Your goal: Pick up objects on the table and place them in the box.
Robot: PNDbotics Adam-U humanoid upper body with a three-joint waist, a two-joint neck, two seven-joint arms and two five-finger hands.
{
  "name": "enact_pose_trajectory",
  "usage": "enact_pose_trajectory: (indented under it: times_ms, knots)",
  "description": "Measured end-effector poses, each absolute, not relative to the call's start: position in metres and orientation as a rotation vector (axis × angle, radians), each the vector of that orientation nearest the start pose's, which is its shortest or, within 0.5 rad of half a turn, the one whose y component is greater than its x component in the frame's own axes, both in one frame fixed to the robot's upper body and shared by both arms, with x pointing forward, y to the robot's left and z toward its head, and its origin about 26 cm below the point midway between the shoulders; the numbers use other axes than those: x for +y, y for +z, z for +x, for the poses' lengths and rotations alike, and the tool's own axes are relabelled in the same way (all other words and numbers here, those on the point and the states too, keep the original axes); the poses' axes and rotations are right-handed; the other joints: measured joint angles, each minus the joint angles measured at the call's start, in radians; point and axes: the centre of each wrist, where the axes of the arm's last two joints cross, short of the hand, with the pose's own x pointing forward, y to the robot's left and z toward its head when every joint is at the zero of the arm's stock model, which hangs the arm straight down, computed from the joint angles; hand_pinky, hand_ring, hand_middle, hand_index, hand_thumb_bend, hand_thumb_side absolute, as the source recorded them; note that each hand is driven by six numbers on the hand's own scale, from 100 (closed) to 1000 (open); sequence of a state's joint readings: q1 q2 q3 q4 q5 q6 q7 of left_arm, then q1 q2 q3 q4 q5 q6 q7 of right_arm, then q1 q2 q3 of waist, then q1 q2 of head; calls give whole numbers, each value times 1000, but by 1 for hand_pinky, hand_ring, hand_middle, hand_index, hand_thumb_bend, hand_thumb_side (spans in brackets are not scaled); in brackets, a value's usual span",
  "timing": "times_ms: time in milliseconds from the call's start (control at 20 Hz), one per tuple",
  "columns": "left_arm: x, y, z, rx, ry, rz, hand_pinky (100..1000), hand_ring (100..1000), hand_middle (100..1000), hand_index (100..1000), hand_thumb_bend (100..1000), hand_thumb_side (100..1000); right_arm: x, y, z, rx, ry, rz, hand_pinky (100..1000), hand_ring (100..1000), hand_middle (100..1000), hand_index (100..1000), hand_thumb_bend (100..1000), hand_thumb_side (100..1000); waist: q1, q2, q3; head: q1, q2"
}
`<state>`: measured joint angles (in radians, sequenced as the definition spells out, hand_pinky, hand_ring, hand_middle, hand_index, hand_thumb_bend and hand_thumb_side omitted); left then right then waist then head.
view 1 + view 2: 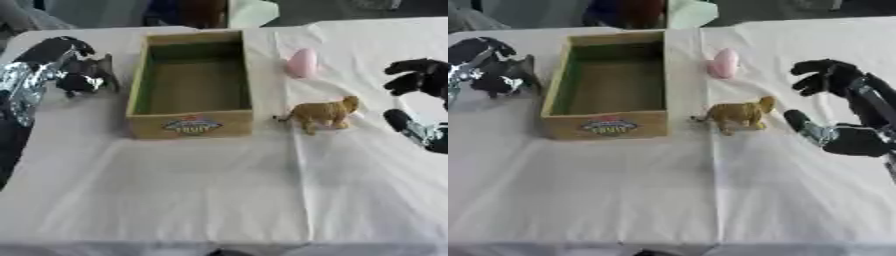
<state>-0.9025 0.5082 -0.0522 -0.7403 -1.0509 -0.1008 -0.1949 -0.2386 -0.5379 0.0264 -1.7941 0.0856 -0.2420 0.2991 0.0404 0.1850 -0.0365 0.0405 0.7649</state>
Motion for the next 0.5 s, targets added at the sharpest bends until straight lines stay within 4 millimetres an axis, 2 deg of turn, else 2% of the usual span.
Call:
enact_pose_trajectory:
  times_ms: [150,300,350,500]
  knots:
    - [351,150,474,-1152,-1288,1076,685,639,649,811,241,402,-316,158,317,-2054,979,-231,704,735,787,874,359,407,0,0,0,0,0]
    - [351,149,474,-1126,-1296,1055,649,576,580,777,149,360,-317,157,317,-2052,979,-230,704,735,787,874,359,407,-1,2,0,-1,0]
    - [351,148,474,-1121,-1297,1050,620,529,525,744,100,322,-317,157,317,-2052,979,-230,704,735,787,874,359,408,-1,2,1,-1,0]
    - [352,148,473,-1121,-1283,1040,566,452,436,696,100,282,-317,157,317,-2052,979,-230,704,735,787,874,360,408,-3,3,2,-2,0]
